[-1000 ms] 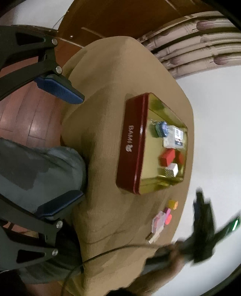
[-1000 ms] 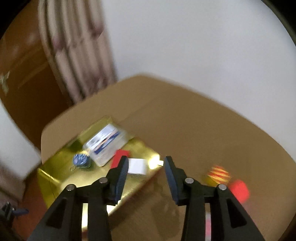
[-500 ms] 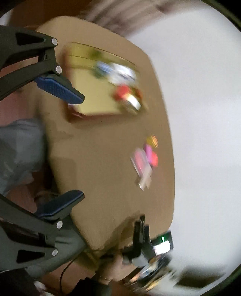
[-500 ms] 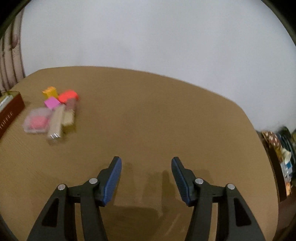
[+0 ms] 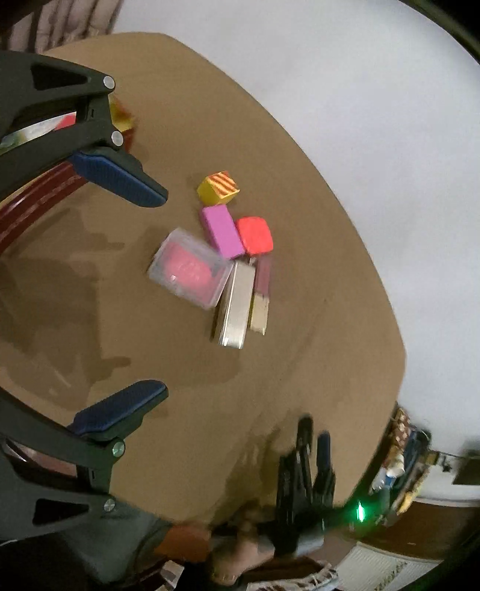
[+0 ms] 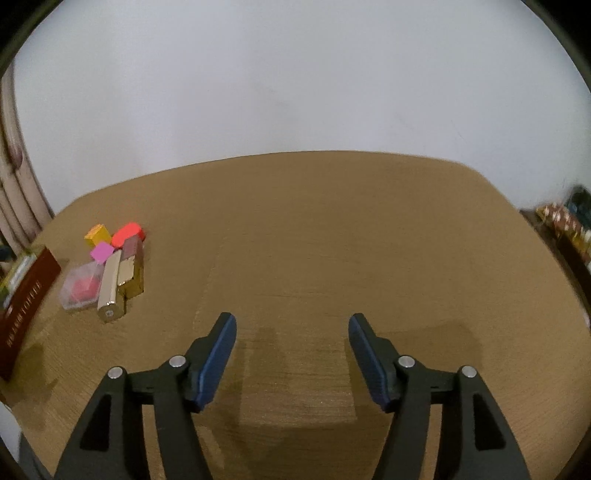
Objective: Organize rigid objects
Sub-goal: 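Grasp the clear case with red card using the left gripper, then carry the clear case into the gold tin and release it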
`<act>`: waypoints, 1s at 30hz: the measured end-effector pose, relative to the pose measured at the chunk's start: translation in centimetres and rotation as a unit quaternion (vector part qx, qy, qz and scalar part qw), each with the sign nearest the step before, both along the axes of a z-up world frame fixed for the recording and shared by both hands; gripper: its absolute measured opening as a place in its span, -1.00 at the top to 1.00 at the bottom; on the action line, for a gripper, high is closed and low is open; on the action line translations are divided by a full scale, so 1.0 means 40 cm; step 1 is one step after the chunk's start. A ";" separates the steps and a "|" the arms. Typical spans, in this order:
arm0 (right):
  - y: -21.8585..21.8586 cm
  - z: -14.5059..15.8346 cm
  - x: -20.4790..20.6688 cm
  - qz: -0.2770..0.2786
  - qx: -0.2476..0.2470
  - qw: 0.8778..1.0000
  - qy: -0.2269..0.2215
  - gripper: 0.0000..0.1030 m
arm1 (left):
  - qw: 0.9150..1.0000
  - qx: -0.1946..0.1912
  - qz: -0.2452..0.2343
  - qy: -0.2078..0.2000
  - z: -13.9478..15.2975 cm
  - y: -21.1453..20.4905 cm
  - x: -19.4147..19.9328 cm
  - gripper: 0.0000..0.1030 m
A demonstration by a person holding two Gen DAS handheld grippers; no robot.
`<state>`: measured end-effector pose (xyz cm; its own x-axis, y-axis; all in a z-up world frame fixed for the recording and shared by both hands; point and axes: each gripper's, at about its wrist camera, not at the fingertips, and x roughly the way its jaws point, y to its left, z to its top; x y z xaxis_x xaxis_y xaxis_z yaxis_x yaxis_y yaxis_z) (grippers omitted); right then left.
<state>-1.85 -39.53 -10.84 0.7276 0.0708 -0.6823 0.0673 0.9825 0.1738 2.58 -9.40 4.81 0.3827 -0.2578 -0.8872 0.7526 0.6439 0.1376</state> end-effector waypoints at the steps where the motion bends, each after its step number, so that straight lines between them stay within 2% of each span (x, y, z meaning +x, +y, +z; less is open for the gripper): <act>1: 0.013 0.008 -0.008 -0.003 0.005 1.000 0.001 -0.26 | 1.000 0.001 -0.002 0.010 -0.013 -0.001 0.017 -0.80; 10: 0.000 0.012 -0.016 -0.003 0.033 0.999 0.009 -0.27 | 0.996 0.021 -0.027 0.077 -0.107 -0.020 0.117 -0.80; 18: 0.002 0.001 -0.005 0.000 0.042 0.999 0.024 -0.27 | 0.993 0.021 -0.035 0.106 -0.139 -0.034 0.173 -0.79; 19: 0.002 0.000 -0.004 0.002 0.043 0.999 0.025 -0.27 | 0.992 0.020 -0.035 0.118 -0.147 -0.033 0.179 -0.76; 21: 0.002 -0.002 -0.003 0.003 0.044 0.999 0.028 -0.27 | 0.990 0.019 -0.032 0.137 -0.163 -0.027 0.189 -0.53; 22: 0.002 -0.002 -0.003 0.002 0.045 0.999 0.028 -0.27 | 0.990 0.022 -0.029 0.138 -0.169 -0.026 0.192 -0.15; 23: 0.003 -0.002 -0.003 0.003 0.045 0.999 0.028 -0.27 | 0.989 0.027 -0.027 0.141 -0.178 -0.025 0.196 -0.06; 27: 0.006 -0.003 -0.002 0.006 0.045 0.998 0.032 -0.32 | 0.991 0.027 -0.015 0.132 -0.178 -0.017 0.183 -0.05; 30: 0.006 -0.003 -0.002 0.007 0.046 0.998 0.032 -0.33 | 0.992 0.027 0.037 0.118 -0.168 -0.012 0.157 -0.04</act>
<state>-1.93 -39.30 -10.97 0.6819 0.1453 -0.7169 0.0681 0.9632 0.2599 8.84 -9.87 -1.90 0.1781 -0.1874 -0.9660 0.7192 0.6948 -0.0022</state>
